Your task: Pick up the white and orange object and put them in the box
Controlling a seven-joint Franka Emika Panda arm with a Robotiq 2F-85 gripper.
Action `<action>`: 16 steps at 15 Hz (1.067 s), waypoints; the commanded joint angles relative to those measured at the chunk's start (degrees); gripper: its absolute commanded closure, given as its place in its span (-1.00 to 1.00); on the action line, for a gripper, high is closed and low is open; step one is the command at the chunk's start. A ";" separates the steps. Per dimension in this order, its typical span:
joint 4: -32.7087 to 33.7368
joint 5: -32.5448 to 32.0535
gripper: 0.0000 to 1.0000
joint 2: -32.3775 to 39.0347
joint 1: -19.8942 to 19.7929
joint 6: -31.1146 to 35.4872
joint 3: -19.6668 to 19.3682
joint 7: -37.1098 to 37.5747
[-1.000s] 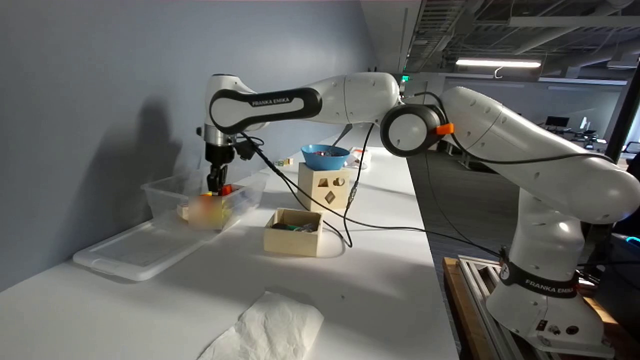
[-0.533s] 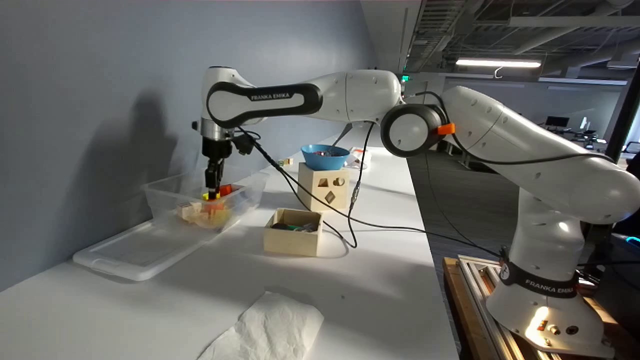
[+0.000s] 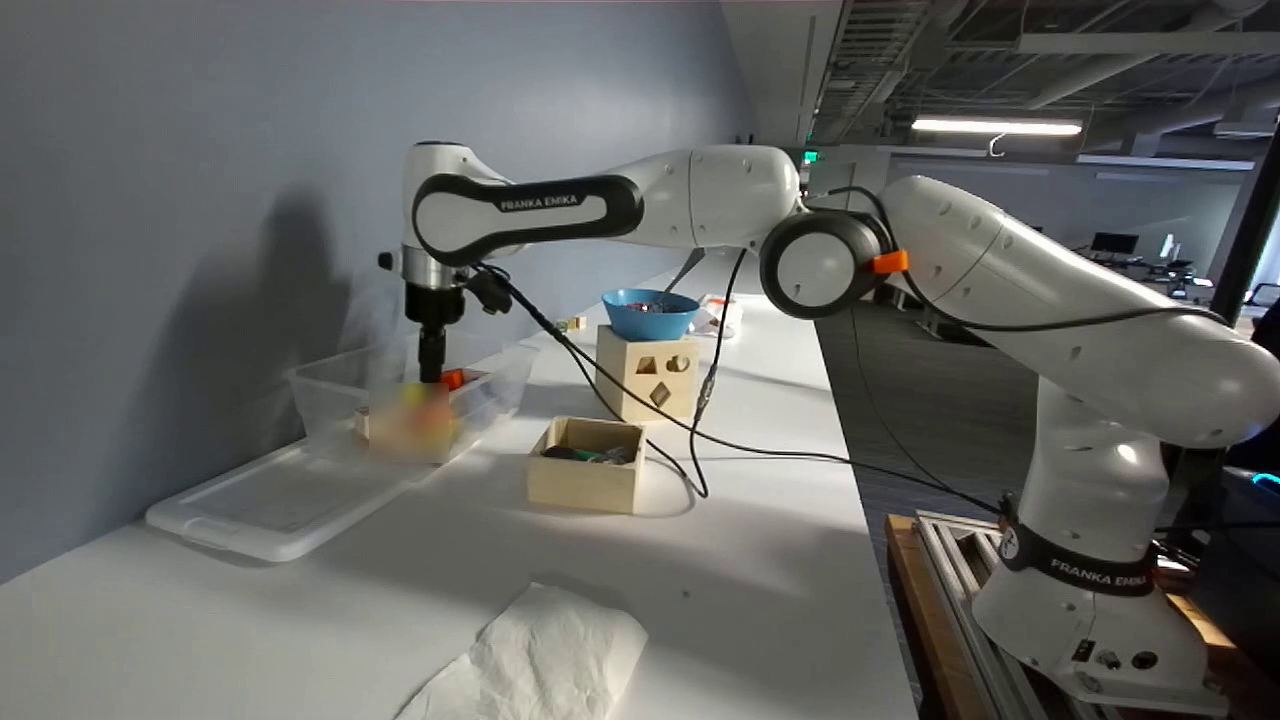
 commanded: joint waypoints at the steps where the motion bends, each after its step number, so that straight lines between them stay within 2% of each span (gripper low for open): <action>1: 3.41 0.94 -1.00 2.25 -0.36 -1.09 1.02 -2.34; 6: 3.97 2.32 -1.00 3.36 -0.39 -1.29 1.13 2.57; 8: 3.83 2.54 -0.93 3.39 -0.40 -1.80 0.79 5.51; 9: 3.77 2.69 -0.84 3.39 -0.50 -1.98 0.83 6.64; 10: 3.71 2.73 -0.59 3.34 -0.56 -2.26 0.85 7.65; 11: 3.69 2.71 -0.42 3.32 -0.59 -2.41 0.87 8.50; 16: 3.97 2.65 0.27 2.81 -0.65 -4.34 1.11 10.32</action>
